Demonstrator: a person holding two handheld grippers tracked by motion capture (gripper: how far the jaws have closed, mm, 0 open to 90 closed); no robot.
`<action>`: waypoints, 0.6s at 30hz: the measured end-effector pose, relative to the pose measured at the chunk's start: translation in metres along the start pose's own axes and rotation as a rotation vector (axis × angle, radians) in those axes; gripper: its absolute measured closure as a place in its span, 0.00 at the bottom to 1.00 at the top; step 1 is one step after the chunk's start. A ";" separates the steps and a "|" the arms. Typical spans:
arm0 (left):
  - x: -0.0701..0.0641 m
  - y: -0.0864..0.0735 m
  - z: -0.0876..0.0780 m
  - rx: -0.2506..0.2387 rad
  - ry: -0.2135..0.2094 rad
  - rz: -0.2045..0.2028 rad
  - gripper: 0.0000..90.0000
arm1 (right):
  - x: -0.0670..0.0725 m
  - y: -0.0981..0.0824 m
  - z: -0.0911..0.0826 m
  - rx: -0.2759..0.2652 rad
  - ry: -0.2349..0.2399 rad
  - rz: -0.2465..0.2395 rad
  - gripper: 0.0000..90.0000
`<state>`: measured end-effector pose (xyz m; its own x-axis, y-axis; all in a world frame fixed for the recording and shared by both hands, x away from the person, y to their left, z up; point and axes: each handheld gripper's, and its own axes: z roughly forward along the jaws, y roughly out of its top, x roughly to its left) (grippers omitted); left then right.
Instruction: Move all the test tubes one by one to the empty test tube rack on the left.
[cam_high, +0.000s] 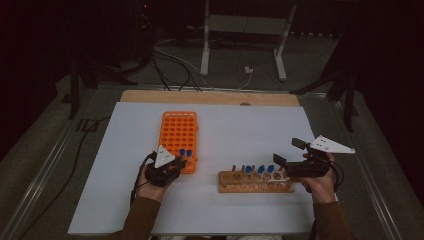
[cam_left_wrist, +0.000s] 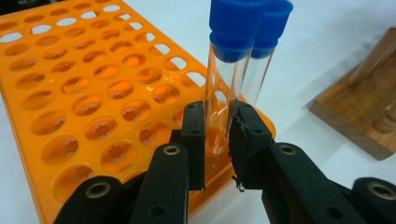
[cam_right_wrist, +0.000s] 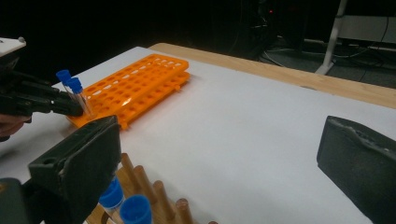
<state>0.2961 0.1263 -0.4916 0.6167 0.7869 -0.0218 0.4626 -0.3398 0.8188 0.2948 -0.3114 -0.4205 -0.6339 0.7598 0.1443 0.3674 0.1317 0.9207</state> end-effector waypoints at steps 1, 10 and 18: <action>0.000 0.000 0.000 0.000 0.001 -0.002 0.86 | 0.000 0.000 0.000 0.000 0.001 0.000 0.00; -0.001 0.000 0.000 0.003 0.000 -0.015 0.86 | 0.000 0.000 0.001 0.002 0.005 -0.004 0.00; -0.002 0.002 -0.003 -0.028 -0.016 -0.043 0.78 | 0.000 -0.001 0.001 0.004 0.007 -0.003 0.00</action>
<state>0.2938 0.1261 -0.4881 0.6070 0.7919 -0.0666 0.4710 -0.2909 0.8328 0.2951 -0.3102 -0.4217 -0.6401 0.7547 0.1440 0.3682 0.1368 0.9196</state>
